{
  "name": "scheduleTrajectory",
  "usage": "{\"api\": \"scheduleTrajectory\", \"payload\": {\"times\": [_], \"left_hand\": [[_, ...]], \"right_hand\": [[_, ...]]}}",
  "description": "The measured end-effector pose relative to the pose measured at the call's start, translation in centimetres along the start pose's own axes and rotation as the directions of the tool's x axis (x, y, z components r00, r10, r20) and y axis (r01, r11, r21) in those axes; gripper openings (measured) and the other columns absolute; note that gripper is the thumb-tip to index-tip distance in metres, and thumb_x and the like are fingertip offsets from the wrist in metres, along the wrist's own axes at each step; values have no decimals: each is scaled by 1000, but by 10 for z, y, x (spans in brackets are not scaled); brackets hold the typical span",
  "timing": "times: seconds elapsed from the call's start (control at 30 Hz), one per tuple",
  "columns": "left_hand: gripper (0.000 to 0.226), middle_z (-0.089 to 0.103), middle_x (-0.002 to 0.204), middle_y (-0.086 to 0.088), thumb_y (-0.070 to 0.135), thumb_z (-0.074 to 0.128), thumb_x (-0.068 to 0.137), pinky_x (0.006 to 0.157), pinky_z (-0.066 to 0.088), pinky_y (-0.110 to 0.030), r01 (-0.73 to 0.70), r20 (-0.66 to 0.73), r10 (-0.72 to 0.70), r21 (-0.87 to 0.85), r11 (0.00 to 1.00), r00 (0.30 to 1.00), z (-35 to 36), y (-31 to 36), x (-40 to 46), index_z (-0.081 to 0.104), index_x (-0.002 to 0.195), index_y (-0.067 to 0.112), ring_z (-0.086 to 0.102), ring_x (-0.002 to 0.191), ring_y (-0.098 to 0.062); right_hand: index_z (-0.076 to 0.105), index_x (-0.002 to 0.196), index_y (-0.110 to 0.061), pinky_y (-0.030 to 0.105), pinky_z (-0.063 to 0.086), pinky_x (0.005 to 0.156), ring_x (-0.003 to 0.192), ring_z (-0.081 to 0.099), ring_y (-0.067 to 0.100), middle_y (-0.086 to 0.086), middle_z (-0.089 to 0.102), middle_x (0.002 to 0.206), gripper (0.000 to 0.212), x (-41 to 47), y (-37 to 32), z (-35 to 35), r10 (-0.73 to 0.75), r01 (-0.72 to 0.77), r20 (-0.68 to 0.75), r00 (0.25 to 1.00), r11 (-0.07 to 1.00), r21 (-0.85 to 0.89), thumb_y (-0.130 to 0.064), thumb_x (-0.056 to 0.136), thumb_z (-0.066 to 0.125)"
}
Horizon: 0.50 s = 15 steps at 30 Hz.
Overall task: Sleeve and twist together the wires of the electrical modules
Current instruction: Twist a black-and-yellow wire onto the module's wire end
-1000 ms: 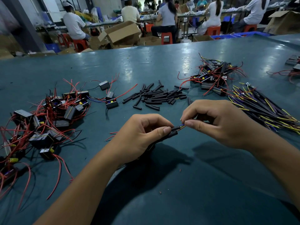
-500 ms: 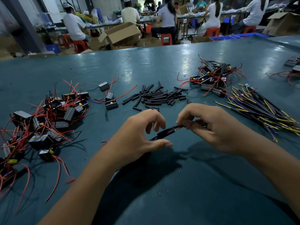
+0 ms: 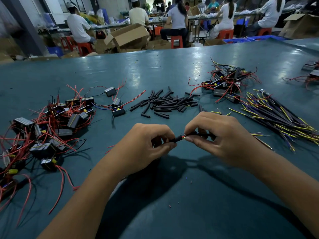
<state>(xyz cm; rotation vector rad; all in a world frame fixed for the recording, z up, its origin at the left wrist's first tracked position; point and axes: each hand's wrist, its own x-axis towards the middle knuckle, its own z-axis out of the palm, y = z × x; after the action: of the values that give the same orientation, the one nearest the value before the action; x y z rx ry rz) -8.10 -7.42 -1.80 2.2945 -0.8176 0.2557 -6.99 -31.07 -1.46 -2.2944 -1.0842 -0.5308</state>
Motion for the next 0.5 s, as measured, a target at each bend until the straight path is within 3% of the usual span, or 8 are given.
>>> {"api": "scheduleTrajectory", "payload": {"times": [0.1, 0.33, 0.5], "left_hand": [[8, 64, 66, 11, 17, 74, 90, 58, 48, -36, 32, 36, -31, -25, 999, 999, -3, -1, -1, 70, 84, 22, 60, 58, -17], [8, 63, 67, 12, 15, 71, 91, 55, 45, -28, 37, 44, -35, -43, 998, 998, -3, -1, -1, 69, 85, 21, 58, 57, -14], [7, 64, 68, 11, 16, 71, 91, 56, 48, -31, 43, 42, -41, -43, 998, 998, -2, -1, -2, 70, 86, 20, 60, 59, -16]], "right_hand": [[70, 91, -17, 15, 39, 68, 71, 49, 4, -8, 59, 83, 5, -1, -1, -1, 9, -8, -28, 1000, 1000, 22, -20, 90, 72], [72, 90, -19, 13, 40, 70, 76, 56, 3, -11, 62, 86, 6, 0, -3, 2, 28, -22, -68, 997, 996, 90, -24, 88, 72], [71, 88, -19, 9, 35, 68, 75, 56, 3, -14, 62, 82, 7, -2, -3, 7, 105, -90, -105, 989, 987, 136, -23, 86, 76]]}}
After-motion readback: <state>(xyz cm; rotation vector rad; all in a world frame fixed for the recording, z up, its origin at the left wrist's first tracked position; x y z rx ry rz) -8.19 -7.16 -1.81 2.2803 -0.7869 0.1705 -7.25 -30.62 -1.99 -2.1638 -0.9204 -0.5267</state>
